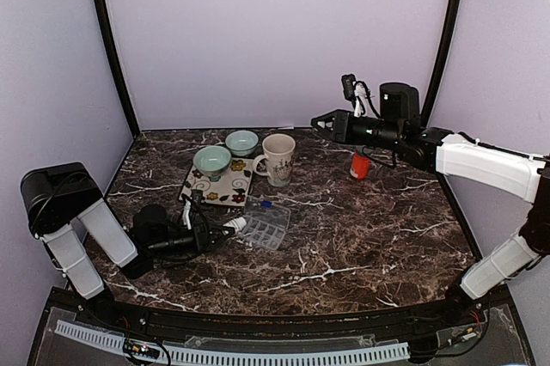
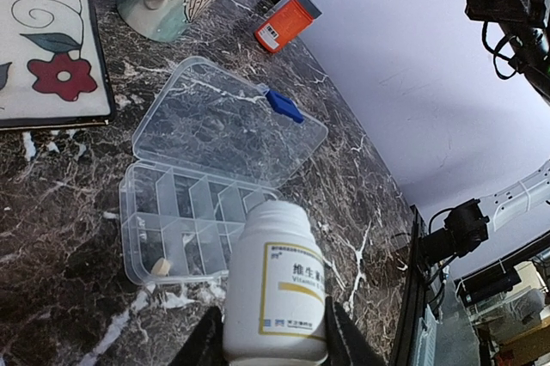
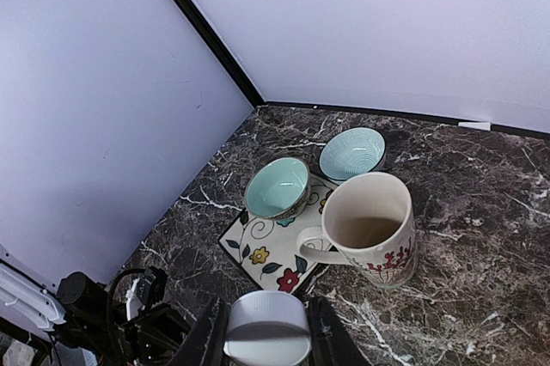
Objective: Sort the pills into containers
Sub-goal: Pour the pill into the compartment of the pill container.
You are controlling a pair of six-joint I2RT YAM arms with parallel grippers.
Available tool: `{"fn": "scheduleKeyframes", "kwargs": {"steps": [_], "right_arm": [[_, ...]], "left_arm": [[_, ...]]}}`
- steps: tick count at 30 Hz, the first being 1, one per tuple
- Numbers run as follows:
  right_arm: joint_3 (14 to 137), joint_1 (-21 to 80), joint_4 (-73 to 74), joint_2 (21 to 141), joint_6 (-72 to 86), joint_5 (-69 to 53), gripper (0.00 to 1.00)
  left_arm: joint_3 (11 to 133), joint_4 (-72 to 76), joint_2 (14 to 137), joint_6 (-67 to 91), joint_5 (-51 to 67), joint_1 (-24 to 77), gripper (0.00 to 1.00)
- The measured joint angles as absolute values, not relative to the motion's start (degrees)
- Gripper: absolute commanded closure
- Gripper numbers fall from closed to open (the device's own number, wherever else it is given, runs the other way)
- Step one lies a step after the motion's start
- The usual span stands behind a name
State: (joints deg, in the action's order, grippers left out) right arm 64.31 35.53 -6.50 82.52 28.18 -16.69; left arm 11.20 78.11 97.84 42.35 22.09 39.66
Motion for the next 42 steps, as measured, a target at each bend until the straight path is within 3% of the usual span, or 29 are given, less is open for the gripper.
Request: {"fn": "scheduleKeyframes", "kwargs": {"steps": [42], "right_arm": [[64.34,34.85,-7.33,84.23,28.4,-17.12,0.74]], "left_arm": [[15.51,65.3,97.47,37.71,17.02,41.76,1.0]]}}
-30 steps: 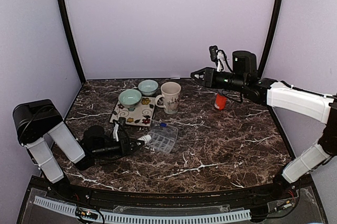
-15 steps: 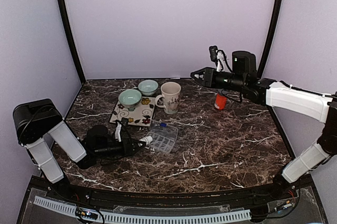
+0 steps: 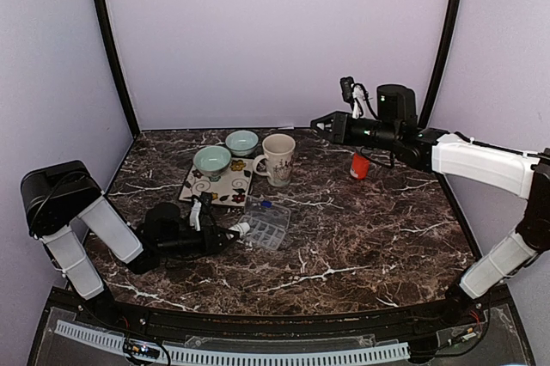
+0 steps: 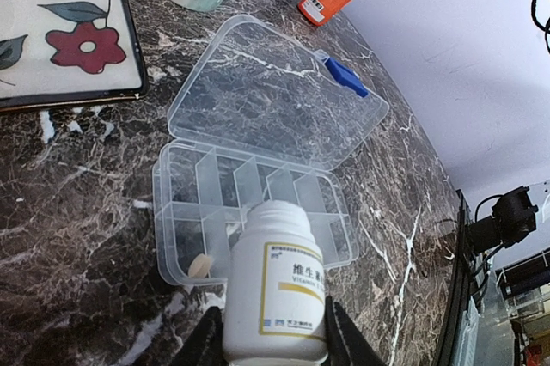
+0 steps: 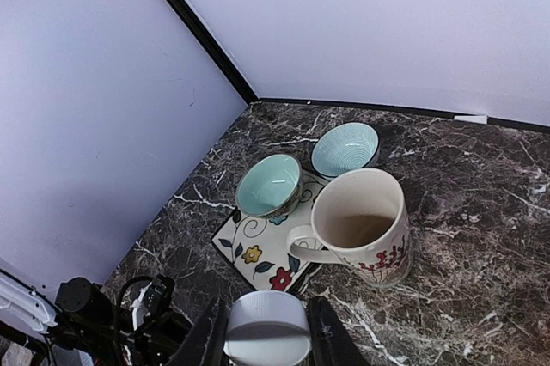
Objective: Sort the pills into containers
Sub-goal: Pour the pill into the compartment of the pill container.
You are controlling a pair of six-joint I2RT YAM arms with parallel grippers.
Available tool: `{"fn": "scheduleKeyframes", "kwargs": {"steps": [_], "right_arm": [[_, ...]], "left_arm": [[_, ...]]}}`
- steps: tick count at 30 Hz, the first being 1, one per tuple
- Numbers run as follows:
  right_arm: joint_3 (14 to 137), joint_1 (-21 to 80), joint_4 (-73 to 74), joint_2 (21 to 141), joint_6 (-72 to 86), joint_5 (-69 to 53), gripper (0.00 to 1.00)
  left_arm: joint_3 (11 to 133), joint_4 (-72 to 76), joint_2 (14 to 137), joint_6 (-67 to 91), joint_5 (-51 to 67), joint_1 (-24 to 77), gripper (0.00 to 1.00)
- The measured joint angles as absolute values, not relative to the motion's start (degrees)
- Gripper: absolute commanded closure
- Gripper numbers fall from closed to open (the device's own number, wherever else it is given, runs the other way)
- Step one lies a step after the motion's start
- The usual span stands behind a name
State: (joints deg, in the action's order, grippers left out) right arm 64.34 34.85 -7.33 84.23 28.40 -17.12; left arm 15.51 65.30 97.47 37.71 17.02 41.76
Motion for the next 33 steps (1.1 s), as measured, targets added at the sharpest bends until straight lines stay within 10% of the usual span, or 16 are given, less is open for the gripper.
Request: {"fn": "scheduleKeyframes", "kwargs": {"steps": [33], "right_arm": [[64.38,34.44,-7.31,85.36,28.62,-18.04,0.74]], "left_arm": [[16.75,58.74,94.67,35.03,15.27,42.41,1.0]]}}
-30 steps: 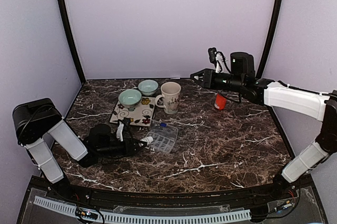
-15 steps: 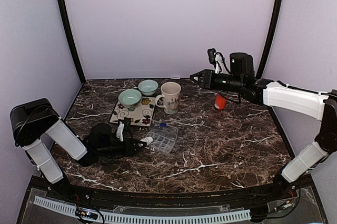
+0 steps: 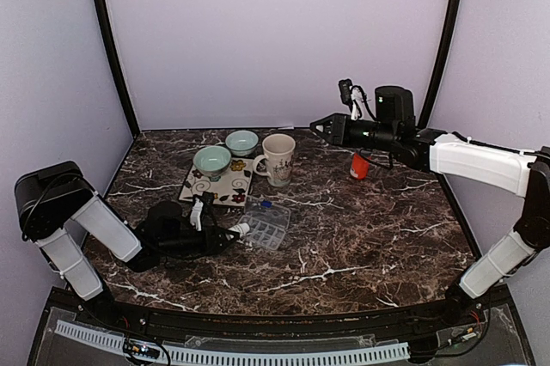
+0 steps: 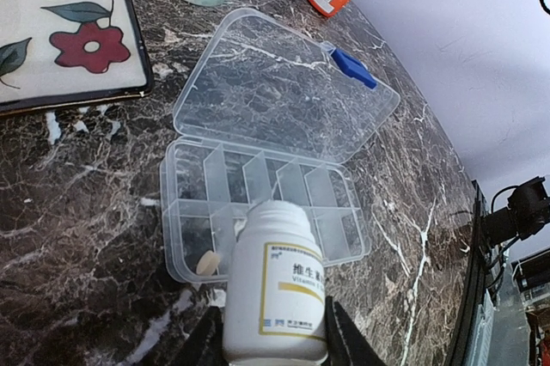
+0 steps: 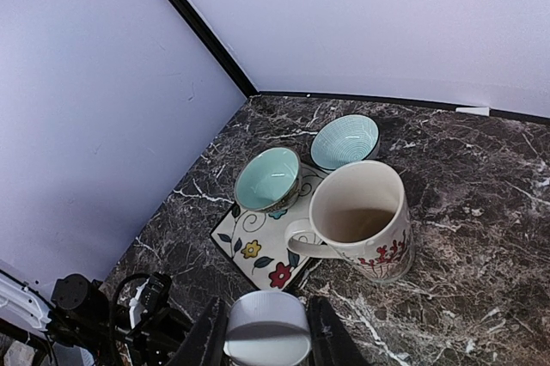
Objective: Sort the pills into containers
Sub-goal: Pour the pill into the compartment of the pill container.
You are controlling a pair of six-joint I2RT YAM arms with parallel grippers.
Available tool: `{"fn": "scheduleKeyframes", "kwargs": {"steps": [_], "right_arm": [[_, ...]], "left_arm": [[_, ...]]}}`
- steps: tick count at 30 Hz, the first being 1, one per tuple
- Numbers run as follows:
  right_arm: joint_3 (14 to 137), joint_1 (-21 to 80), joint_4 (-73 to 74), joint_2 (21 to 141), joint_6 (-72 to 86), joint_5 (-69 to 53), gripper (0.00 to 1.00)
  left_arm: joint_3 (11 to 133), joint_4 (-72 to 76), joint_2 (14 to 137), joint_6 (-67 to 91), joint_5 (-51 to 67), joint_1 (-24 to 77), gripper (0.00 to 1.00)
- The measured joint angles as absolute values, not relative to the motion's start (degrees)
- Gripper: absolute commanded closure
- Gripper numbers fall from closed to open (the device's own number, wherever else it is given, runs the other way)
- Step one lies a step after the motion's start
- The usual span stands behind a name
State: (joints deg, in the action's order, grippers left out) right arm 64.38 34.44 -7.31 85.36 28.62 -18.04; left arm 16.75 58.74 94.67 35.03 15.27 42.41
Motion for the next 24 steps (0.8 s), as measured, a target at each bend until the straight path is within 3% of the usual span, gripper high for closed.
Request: {"fn": "scheduleKeyframes", "kwargs": {"steps": [24], "right_arm": [[64.38,34.44,-7.29,85.82,28.62,-18.04,0.74]], "left_arm": [[16.75,56.88,93.62,34.61,13.56,43.03,1.0]]}}
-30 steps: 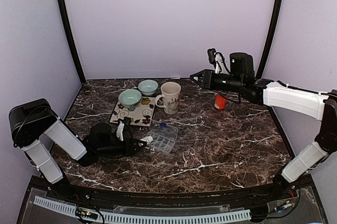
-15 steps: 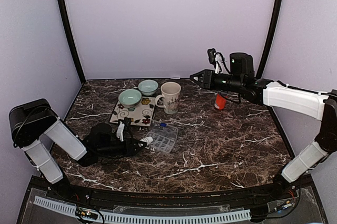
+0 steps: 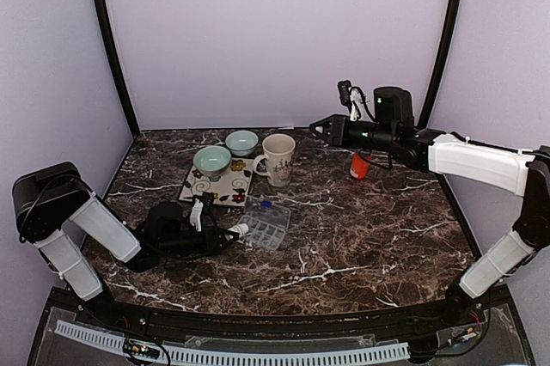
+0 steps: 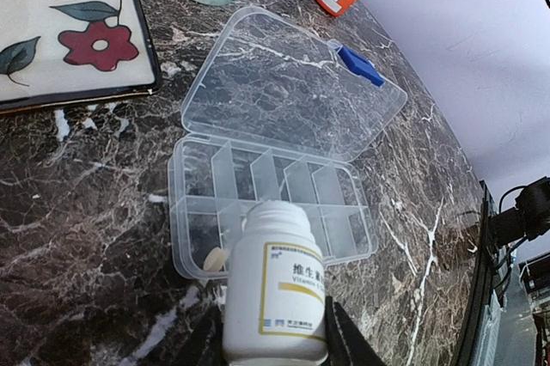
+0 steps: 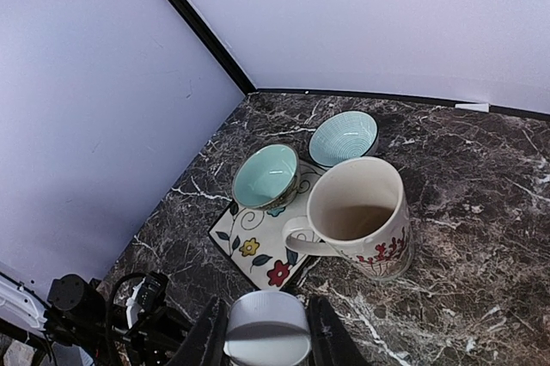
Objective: Sort the pills into containers
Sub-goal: Pour the pill into the compartment of the pill container.
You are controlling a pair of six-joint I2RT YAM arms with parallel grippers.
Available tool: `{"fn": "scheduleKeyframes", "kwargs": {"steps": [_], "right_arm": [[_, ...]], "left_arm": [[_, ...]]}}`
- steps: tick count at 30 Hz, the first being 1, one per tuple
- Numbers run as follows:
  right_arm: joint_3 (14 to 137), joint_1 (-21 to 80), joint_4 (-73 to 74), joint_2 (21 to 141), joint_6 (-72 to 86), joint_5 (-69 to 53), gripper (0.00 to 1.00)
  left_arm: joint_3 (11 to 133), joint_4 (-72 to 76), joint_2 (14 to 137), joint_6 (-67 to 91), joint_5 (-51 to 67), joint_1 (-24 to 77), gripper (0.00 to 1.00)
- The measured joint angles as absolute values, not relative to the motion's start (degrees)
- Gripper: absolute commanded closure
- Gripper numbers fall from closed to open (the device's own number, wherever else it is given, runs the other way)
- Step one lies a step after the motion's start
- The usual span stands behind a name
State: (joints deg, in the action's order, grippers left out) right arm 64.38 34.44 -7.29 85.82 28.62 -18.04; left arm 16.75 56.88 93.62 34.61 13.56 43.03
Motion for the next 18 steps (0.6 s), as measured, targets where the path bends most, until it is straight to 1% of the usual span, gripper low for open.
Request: {"fn": "scheduleKeyframes", "kwargs": {"steps": [18], "right_arm": [[65.98,34.44,-7.25,86.26,28.62,-18.06,0.74]], "left_arm": [[16.75,56.49,93.58,34.06,12.71,43.48,1.0]]}}
